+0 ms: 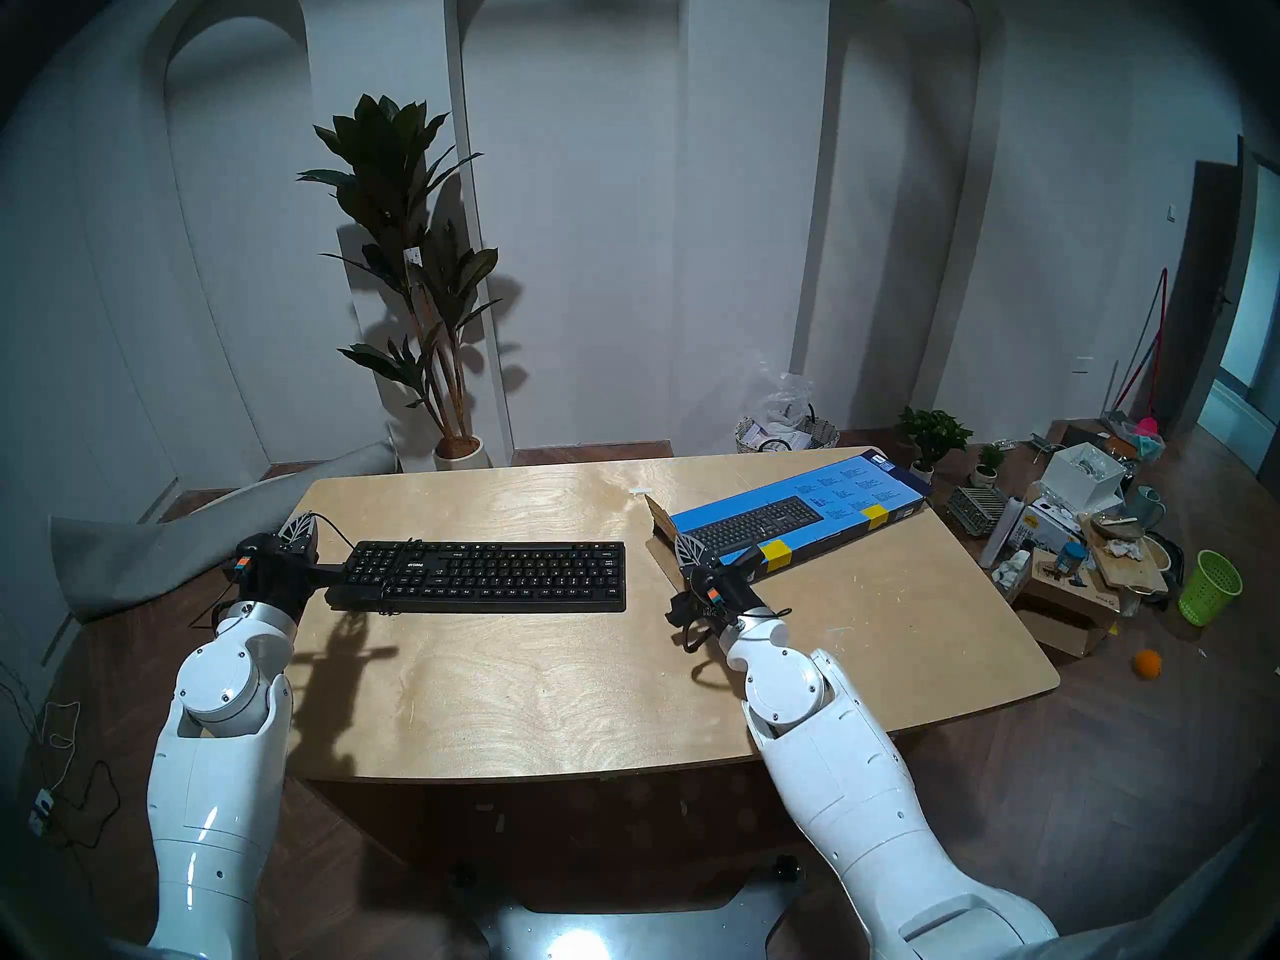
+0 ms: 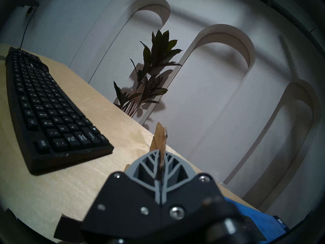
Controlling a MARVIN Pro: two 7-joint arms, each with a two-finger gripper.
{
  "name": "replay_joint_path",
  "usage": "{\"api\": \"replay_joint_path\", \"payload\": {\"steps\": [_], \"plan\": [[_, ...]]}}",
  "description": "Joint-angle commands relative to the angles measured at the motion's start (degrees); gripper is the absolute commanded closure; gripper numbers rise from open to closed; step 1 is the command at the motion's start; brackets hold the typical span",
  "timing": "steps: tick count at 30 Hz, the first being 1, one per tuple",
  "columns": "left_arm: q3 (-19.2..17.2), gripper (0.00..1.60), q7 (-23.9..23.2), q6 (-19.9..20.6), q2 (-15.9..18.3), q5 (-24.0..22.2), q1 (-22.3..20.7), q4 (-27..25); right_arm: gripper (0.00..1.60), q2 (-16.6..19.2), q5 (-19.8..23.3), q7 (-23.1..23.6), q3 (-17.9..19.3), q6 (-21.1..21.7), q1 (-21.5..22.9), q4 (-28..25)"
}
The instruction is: Unwrap the new keyboard and set the wrapping aside
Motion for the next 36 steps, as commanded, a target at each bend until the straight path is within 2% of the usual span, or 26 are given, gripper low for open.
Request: {"api": "replay_joint_path", "payload": {"steps": [1,9,10,12,13,14,17,19,25,30,36], "plan": [[0.19,1.60,0.12,-0.65,-0.27,-0.23,-0.91,-1.49,1.60,0.51,0.11,-0.50,0.39,0.09,-2.68,-4.08],[-0.14,1.60,0.07,-0.66,-0.51,-0.34,-0.18,-1.97,1.60,2.86,1.25,0.84,0.86,-0.17,-8.28,-11.07],[-0.19,1.60,0.05,-0.67,-0.55,-0.40,-0.09,-2.03,1.60,3.32,1.33,0.99,0.77,-1.33,-8.55,-10.66],[-0.30,1.60,-0.01,-0.69,-0.62,-0.46,0.06,-2.16,1.60,4.69,1.60,1.85,1.11,-1.15,-11.06,-13.50],[-0.34,1.60,-0.04,-0.70,-0.64,-0.47,0.12,-2.21,1.60,5.07,1.72,1.78,1.19,-2.54,-11.11,-12.68],[-0.43,1.60,-0.09,-0.68,-0.70,-0.52,0.22,-2.30,1.60,6.55,1.87,2.54,1.81,-2.61,-13.30,-14.77],[-0.48,1.60,-0.14,-0.64,-0.76,-0.57,0.28,-2.36,1.60,8.49,2.49,3.33,1.72,-2.48,-14.52,-15.93],[-0.18,1.60,-0.25,-0.65,-0.91,-0.45,0.42,-2.44,1.60,10.27,3.01,4.04,2.34,-2.27,-16.91,-17.40],[0.35,1.60,-0.26,-0.59,-1.26,-0.30,0.47,-2.76,1.60,12.66,4.91,5.10,2.97,-2.92,-20.21,-20.24],[0.80,1.60,-0.10,-0.49,-1.56,-0.22,0.49,-3.20,1.60,14.83,6.36,7.09,5.27,-3.42,-25.21,-24.76],[1.97,1.60,1.00,-0.29,-2.28,0.76,-0.13,-3.04,1.60,15.94,7.88,9.72,5.01,-4.81,-25.51,-25.88]]}}
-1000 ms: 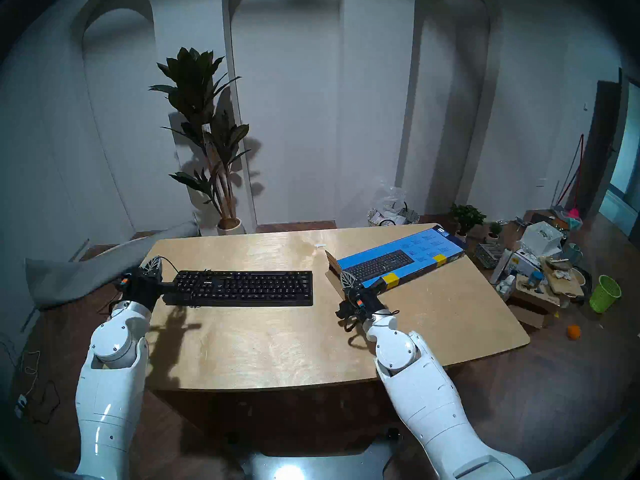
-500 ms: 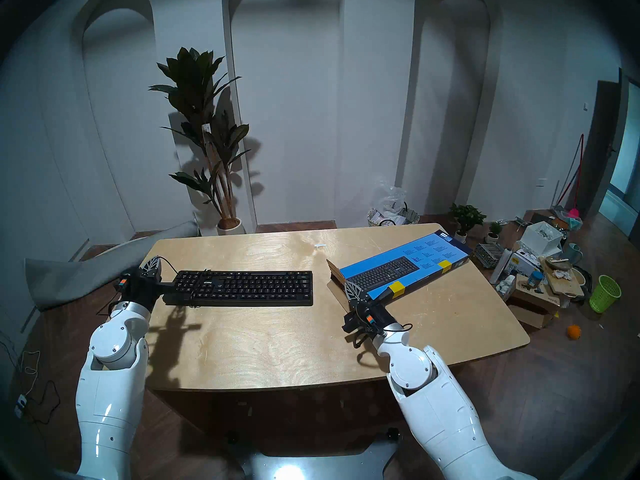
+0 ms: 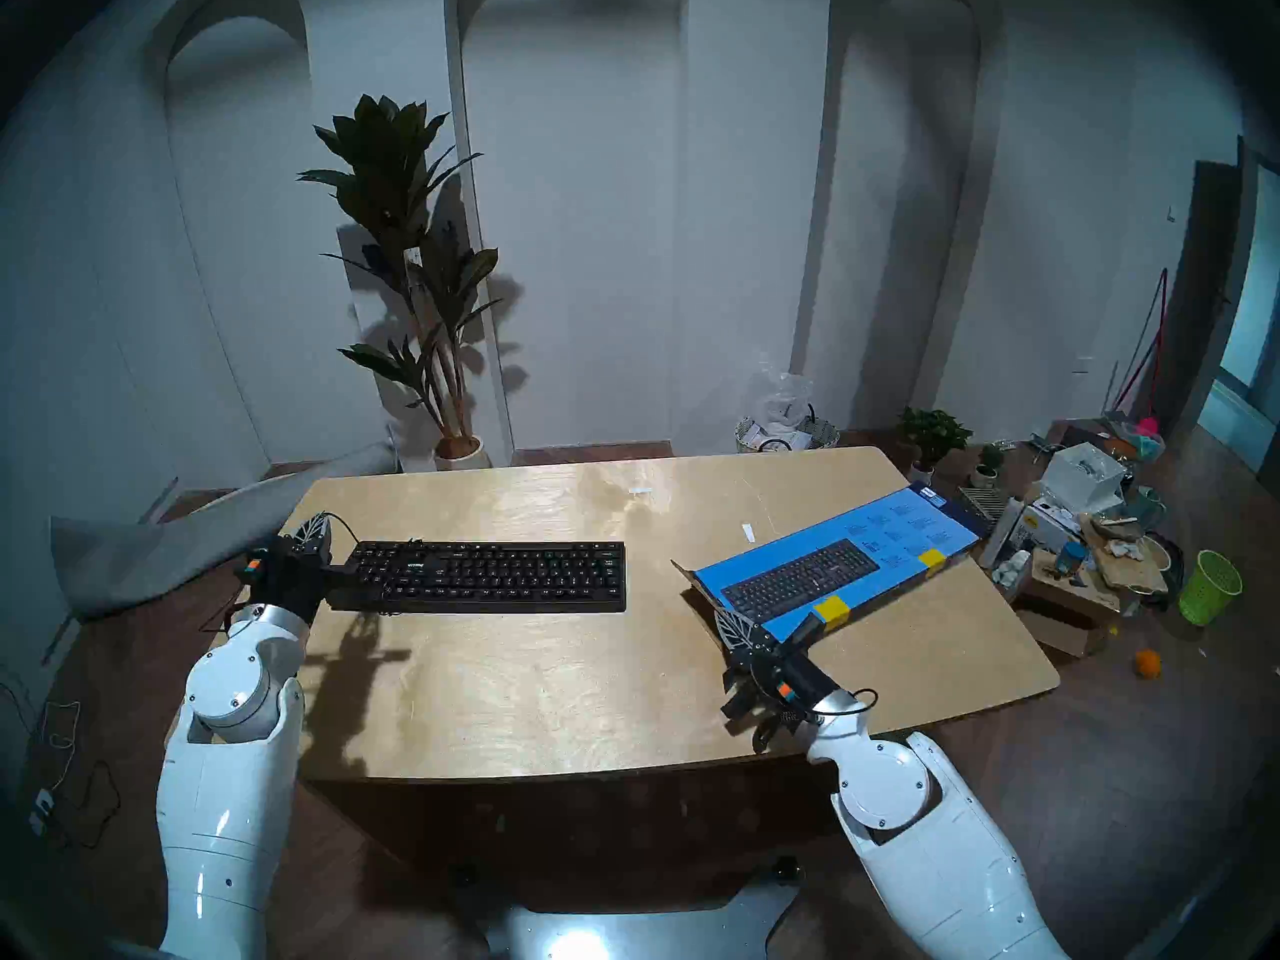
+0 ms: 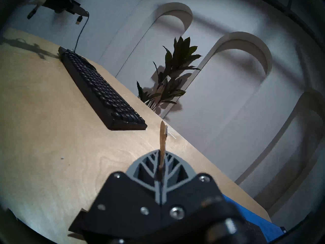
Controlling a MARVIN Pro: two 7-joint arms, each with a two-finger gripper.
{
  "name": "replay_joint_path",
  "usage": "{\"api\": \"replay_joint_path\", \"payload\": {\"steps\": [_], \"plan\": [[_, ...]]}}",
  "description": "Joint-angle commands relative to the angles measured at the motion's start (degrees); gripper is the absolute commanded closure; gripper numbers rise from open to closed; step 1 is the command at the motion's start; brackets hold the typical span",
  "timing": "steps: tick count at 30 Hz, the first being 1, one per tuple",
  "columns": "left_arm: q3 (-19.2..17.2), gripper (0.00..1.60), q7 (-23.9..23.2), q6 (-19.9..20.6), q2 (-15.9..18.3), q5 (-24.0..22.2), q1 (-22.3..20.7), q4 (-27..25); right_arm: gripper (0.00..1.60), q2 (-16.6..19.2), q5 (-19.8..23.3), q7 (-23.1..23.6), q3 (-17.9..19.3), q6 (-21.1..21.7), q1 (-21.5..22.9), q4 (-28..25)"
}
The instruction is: Unwrap the new keyboard and set the wrapping aside
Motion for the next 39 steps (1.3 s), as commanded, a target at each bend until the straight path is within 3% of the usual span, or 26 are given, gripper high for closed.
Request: {"api": "replay_joint_path", "payload": {"steps": [1,11,20,31,39], "plan": [[0.95,1.60,1.31,-0.23,-0.75,1.13,-1.01,-1.45,1.60,2.38,1.45,2.24,0.28,-2.04,-2.60,-3.49],[1.69,1.60,3.55,0.54,-2.25,1.56,-1.88,-1.76,1.60,7.48,5.87,13.19,-1.45,-4.90,5.95,2.23],[2.73,1.60,4.98,0.55,-3.35,2.04,-2.63,-2.48,1.60,10.39,10.01,22.30,-1.04,-5.75,10.94,3.30],[4.34,1.60,6.34,1.22,-3.78,3.69,-3.55,-3.22,1.60,18.35,22.83,34.47,3.18,-6.43,3.17,-3.84],[5.51,1.60,8.06,1.66,-5.22,4.37,-3.64,-3.67,1.60,22.78,31.89,43.01,5.19,-3.73,0.39,-3.40]]}}
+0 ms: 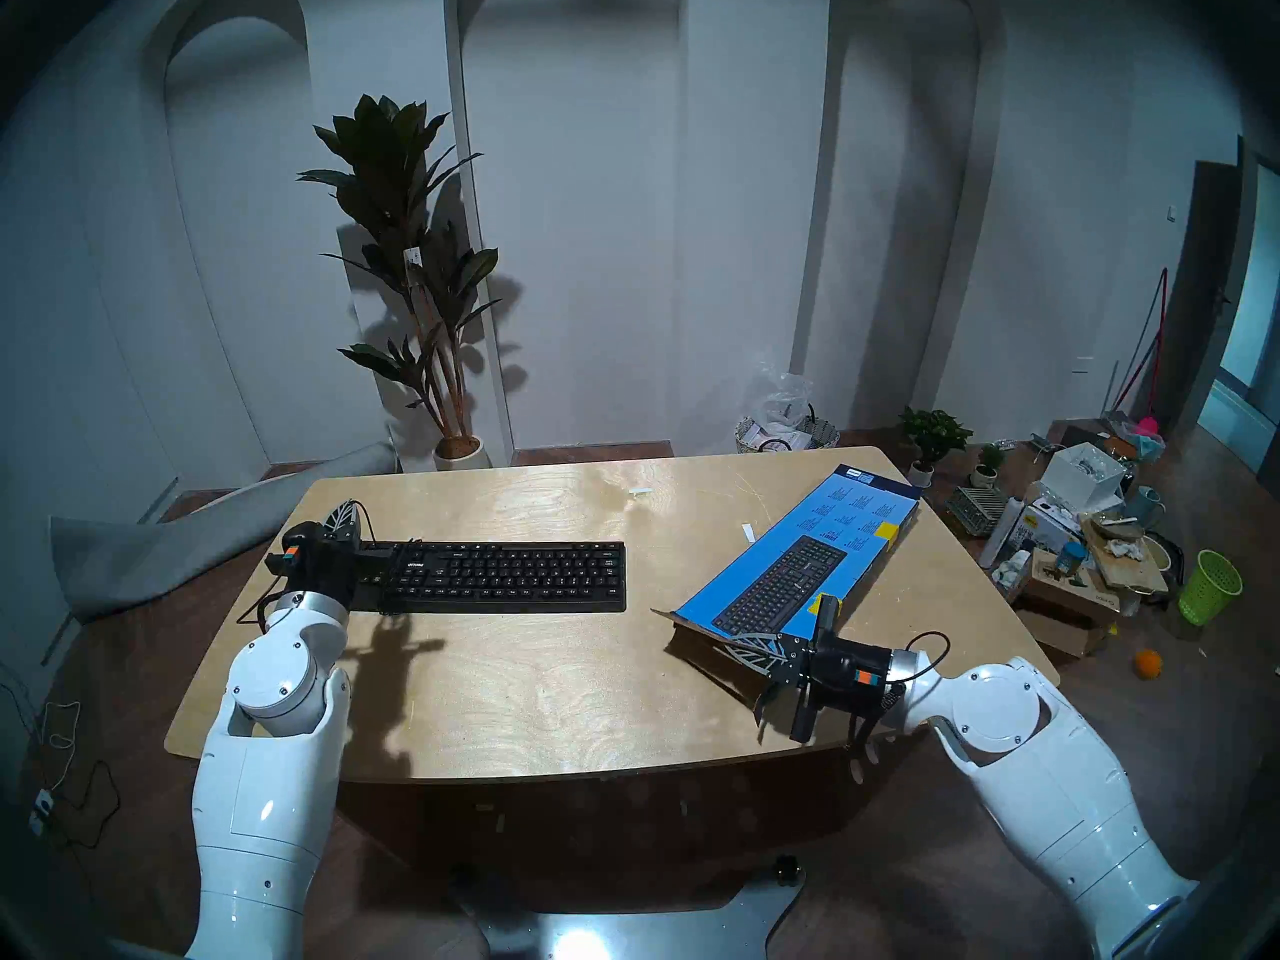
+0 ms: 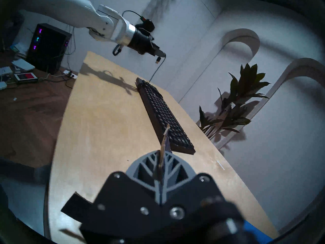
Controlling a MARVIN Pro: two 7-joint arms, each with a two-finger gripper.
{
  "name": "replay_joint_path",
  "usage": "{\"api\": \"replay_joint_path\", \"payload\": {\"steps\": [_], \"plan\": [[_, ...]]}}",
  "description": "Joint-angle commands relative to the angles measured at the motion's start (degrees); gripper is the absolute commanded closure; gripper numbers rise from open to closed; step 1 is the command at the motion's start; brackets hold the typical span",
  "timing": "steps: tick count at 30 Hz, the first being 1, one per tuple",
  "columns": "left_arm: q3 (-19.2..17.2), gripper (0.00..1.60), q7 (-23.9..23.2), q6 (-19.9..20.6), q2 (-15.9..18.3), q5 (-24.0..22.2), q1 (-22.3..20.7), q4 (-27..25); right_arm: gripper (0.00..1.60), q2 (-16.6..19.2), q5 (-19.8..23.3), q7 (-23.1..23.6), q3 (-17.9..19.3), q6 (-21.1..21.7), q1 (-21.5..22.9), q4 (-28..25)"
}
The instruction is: Unwrap the new keyboard and set the wrapping aside
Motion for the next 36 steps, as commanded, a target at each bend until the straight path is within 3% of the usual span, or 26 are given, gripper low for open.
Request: {"api": "replay_joint_path", "payload": {"steps": [1,7,14,30,31,33,34,36], "plan": [[0.73,1.60,1.17,0.14,-0.98,0.40,-1.49,-2.15,1.60,5.21,7.83,6.06,2.20,2.26,-2.82,-0.37],[0.97,1.60,2.00,0.13,-1.45,0.66,-1.30,-2.11,1.60,6.43,9.47,9.47,3.06,2.85,-1.67,5.41],[2.05,1.60,1.95,0.01,-1.85,0.72,-1.65,-1.39,1.60,1.18,5.16,4.75,1.58,1.57,4.55,14.13],[1.66,1.60,2.55,0.10,-1.29,1.13,-1.41,-2.45,1.60,-1.30,4.09,5.20,-1.97,-2.06,9.85,15.95],[1.64,1.60,2.53,0.10,-1.25,1.11,-1.42,-2.44,1.32,-1.25,4.13,5.16,-1.94,-2.16,9.84,15.95],[1.56,1.60,2.49,0.12,-1.15,1.05,-1.60,-2.25,0.56,-0.85,4.63,5.33,-1.68,-2.17,9.55,15.82],[1.46,1.60,2.60,0.08,-1.18,1.03,-1.78,-2.09,0.00,-0.52,5.11,5.70,-1.54,-2.14,9.40,15.80],[1.15,1.60,2.64,0.04,-1.06,0.94,-2.11,-1.84,0.00,0.34,6.16,6.34,-1.03,-2.07,8.83,15.60]]}}
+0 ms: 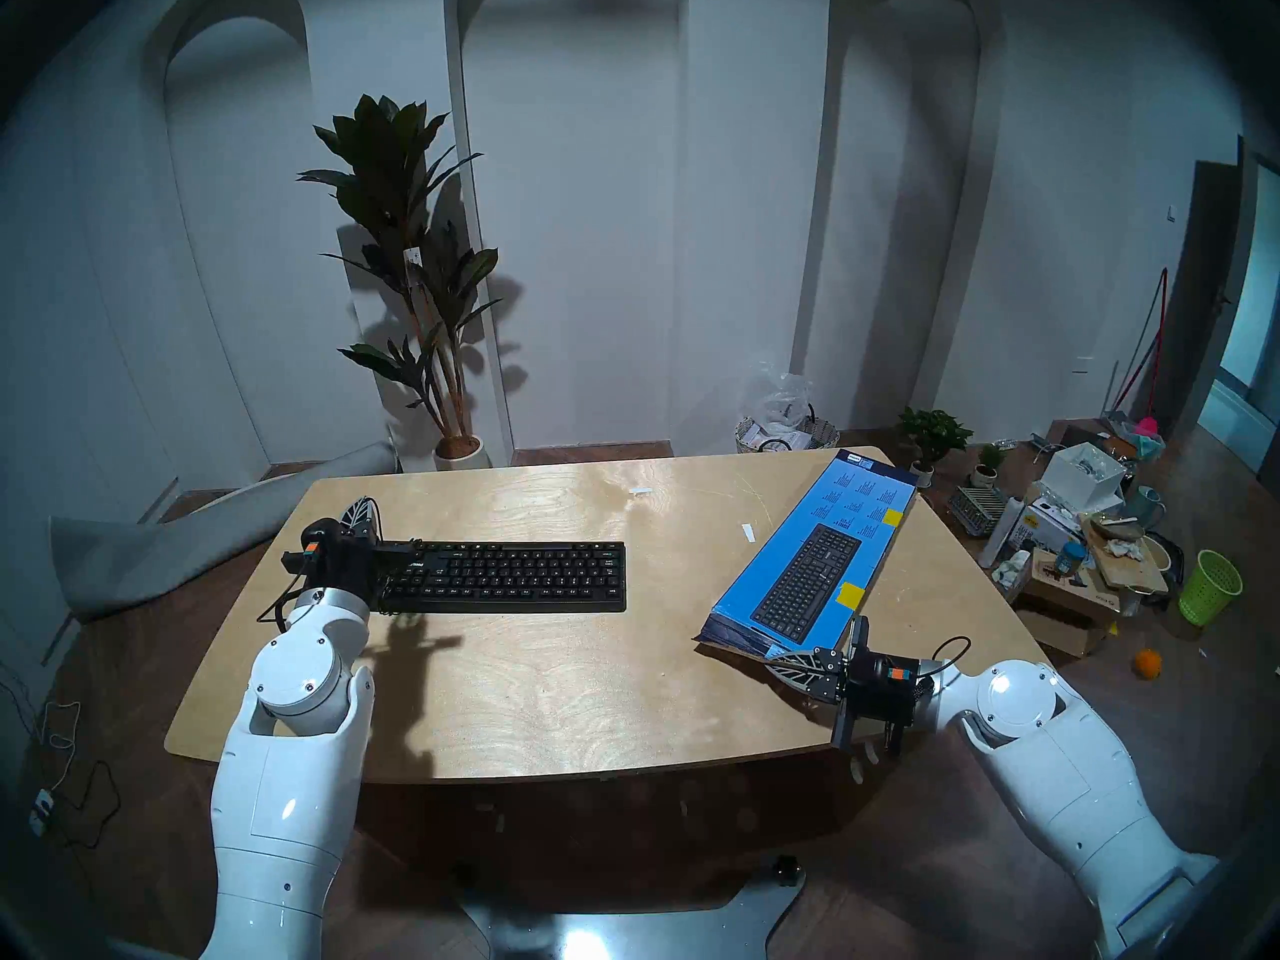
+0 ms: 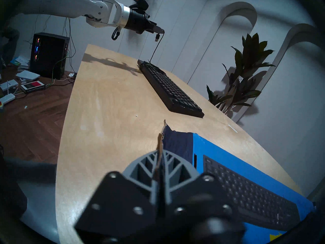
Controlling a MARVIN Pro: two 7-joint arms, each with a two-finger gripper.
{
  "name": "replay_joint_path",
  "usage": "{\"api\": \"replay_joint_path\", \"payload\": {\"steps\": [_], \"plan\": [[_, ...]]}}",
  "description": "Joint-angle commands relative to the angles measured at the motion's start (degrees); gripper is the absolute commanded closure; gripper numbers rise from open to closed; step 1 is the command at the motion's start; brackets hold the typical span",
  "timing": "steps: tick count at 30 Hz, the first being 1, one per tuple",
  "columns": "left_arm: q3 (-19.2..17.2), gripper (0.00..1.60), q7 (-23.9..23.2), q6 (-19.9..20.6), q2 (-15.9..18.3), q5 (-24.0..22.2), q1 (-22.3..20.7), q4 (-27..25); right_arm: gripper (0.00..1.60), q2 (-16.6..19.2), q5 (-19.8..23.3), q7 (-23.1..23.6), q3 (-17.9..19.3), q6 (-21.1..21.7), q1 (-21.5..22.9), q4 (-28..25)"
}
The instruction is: Unwrap the new keyboard and set the wrapping aside
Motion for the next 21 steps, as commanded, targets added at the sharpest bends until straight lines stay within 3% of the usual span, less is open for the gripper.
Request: {"api": "replay_joint_path", "payload": {"steps": [1,6,13,21], "plan": [[-0.64,1.60,-0.16,-0.53,0.52,-0.42,-1.88,-1.31,0.00,1.92,2.98,1.73,1.75,-0.39,0.24,-1.19],[-0.81,1.60,-0.42,-0.59,0.70,-0.50,-2.07,-1.11,0.00,4.58,5.10,4.50,3.17,0.42,-1.26,-2.23],[-1.06,1.60,-0.73,-0.43,1.12,-0.38,-1.62,-0.76,0.00,7.48,13.69,8.06,8.80,2.76,-4.16,-8.38],[-0.12,1.60,-2.32,-0.41,1.89,0.85,1.11,-0.75,0.00,7.67,21.95,7.04,16.77,3.58,-0.29,-14.85]]}}
